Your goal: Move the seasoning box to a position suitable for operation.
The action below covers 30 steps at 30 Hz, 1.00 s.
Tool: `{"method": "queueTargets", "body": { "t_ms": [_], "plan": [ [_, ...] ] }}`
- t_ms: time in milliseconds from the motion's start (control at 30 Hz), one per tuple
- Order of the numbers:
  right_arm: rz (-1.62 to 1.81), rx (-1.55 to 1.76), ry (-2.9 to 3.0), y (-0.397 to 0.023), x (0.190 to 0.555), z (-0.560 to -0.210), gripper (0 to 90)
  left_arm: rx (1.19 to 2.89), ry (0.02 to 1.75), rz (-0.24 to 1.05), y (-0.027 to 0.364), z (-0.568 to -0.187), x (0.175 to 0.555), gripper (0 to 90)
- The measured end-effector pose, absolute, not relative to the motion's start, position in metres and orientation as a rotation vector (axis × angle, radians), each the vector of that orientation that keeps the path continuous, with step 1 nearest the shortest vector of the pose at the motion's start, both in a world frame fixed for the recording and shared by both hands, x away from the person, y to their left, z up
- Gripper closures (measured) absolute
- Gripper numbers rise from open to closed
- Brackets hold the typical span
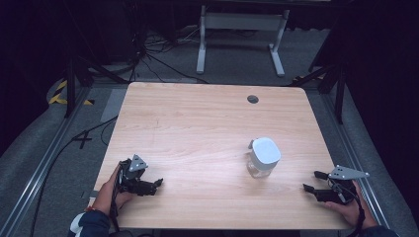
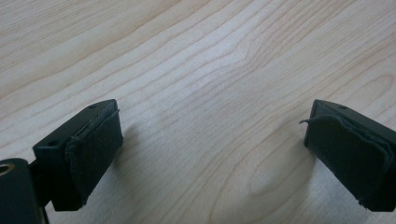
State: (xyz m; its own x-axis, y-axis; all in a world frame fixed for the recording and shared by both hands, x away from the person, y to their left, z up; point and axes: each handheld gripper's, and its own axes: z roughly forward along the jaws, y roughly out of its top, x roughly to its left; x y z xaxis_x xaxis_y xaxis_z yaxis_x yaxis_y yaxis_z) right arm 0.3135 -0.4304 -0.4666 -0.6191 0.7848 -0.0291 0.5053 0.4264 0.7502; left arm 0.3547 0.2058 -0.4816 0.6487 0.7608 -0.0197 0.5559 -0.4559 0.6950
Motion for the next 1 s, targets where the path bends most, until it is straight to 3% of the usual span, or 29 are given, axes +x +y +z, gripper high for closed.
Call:
{"method": "queueTargets", "body": {
  "t_ms": [300, 467, 567, 700, 1000],
  "plan": [
    [1.023, 1.105, 2.307, -0.43, 0.314, -0.467, 26.5, 2.192, 0.994, 0.405, 0.206, -0.481, 0.355, 4.6],
    [1.023, 1.105, 2.306, -0.43, 0.314, -0.467, 26.5, 2.222, 0.933, 0.364, 0.203, -0.477, 0.358, 15.8],
    [1.023, 1.105, 2.307, -0.43, 0.314, -0.467, 26.5, 2.241, 0.927, 0.335, 0.198, -0.475, 0.364, 17.4],
    [1.023, 1.105, 2.307, -0.43, 0.314, -0.467, 26.5, 2.238, 0.921, 0.369, 0.189, -0.472, 0.373, 30.8],
    [1.018, 1.11, 2.302, -0.43, 0.313, -0.467, 26.7, 2.179, 0.799, 0.348, 0.14, -0.445, 0.398, 34.8]
  ]
}}
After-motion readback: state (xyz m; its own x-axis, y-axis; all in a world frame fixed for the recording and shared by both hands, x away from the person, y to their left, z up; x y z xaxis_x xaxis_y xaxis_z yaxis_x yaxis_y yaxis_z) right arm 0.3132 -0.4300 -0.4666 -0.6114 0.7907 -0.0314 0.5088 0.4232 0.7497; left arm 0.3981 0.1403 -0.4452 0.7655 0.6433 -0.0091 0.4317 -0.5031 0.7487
